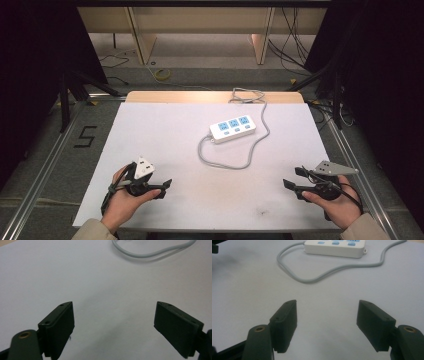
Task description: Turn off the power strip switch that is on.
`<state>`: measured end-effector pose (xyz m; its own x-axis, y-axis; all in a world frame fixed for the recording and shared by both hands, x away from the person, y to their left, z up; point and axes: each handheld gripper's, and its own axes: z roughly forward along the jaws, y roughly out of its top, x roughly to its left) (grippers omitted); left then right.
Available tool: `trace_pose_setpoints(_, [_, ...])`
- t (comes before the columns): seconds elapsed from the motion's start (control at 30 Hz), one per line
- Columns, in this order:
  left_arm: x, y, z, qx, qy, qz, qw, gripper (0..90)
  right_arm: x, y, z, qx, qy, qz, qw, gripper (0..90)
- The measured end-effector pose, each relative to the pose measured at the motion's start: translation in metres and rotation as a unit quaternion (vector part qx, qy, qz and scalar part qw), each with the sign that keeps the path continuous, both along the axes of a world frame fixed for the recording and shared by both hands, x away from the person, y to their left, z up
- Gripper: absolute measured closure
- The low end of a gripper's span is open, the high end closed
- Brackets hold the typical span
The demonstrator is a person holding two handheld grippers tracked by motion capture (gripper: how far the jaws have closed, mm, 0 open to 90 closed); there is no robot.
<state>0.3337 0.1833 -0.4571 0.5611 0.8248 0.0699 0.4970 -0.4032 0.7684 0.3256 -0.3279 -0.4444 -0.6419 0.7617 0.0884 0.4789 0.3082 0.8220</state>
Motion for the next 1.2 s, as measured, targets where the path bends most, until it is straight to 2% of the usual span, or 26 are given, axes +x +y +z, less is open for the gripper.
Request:
trace_pose_setpoints(0.2, [0.000,0.001,0.000,0.003,0.001,0.003,1.0000,17.0,-0.001,0.001,0.001,-0.007,0.002,0.001,1.0000,40.3])
trace_pose_setpoints(0.3, [0.000,0.001,0.000,0.005,0.000,0.003,1.0000,17.3,-0.002,0.005,0.003,-0.020,0.002,0.002,0.9998,52.0])
trace_pose_setpoints(0.4, [0.001,0.003,-0.003,0.014,0.017,0.013,0.9997,18.0,0.000,0.009,0.006,-0.031,-0.004,0.003,0.9995,64.7])
trace_pose_setpoints(0.47, [0.002,0.003,-0.003,0.011,0.020,0.014,0.9996,17.6,0.000,0.011,0.008,-0.041,-0.007,0.004,0.9991,71.6])
trace_pose_setpoints(0.57, [0.002,0.003,-0.003,0.005,0.018,0.016,0.9997,17.5,0.001,0.014,0.010,-0.049,-0.012,0.003,0.9987,81.0])
trace_pose_setpoints(0.7, [0.003,0.002,-0.003,0.001,0.013,0.015,0.9998,17.4,0.007,0.016,0.014,-0.046,-0.007,-0.006,0.9989,89.4])
trace_pose_setpoints(1.2, [0.004,0.002,-0.004,0.001,0.014,0.019,0.9997,17.9,0.030,0.036,0.025,-0.052,0.002,0.007,0.9986,90.0])
